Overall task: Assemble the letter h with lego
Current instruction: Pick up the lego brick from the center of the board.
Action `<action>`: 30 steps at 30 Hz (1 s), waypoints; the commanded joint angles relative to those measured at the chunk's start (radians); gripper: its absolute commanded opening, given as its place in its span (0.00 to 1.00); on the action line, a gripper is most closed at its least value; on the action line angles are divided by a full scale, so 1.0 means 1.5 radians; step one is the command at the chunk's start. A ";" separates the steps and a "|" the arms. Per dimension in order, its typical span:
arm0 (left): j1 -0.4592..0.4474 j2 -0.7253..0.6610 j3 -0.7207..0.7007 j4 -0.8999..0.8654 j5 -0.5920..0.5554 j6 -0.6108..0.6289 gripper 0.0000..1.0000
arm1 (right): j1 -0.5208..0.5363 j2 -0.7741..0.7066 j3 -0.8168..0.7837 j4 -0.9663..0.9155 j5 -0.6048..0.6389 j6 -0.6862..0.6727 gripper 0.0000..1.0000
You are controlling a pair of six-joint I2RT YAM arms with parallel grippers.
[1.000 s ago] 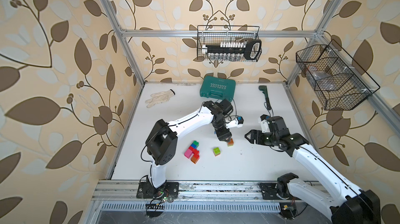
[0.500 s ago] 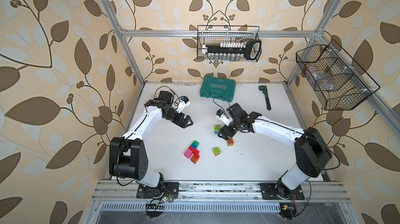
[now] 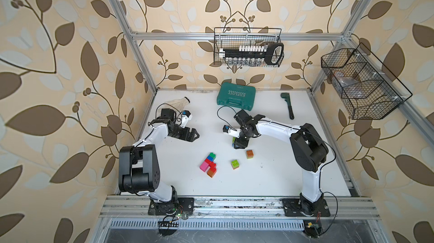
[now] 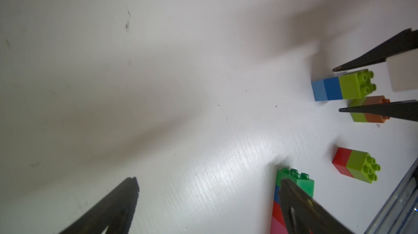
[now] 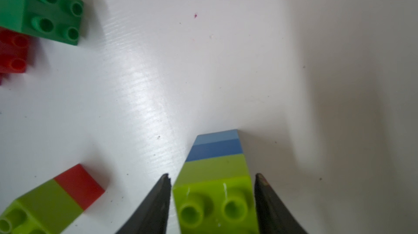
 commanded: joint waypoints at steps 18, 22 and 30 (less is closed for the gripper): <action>0.002 -0.006 -0.004 0.021 0.011 0.000 0.98 | 0.013 -0.227 -0.075 -0.021 0.105 0.373 0.26; 0.002 -0.001 -0.007 0.030 -0.003 -0.013 0.97 | 0.053 -0.284 -0.124 -0.057 0.249 0.597 0.26; 0.002 0.011 -0.017 0.068 -0.065 -0.048 0.99 | 0.124 -0.317 -0.183 -0.102 0.356 0.813 0.27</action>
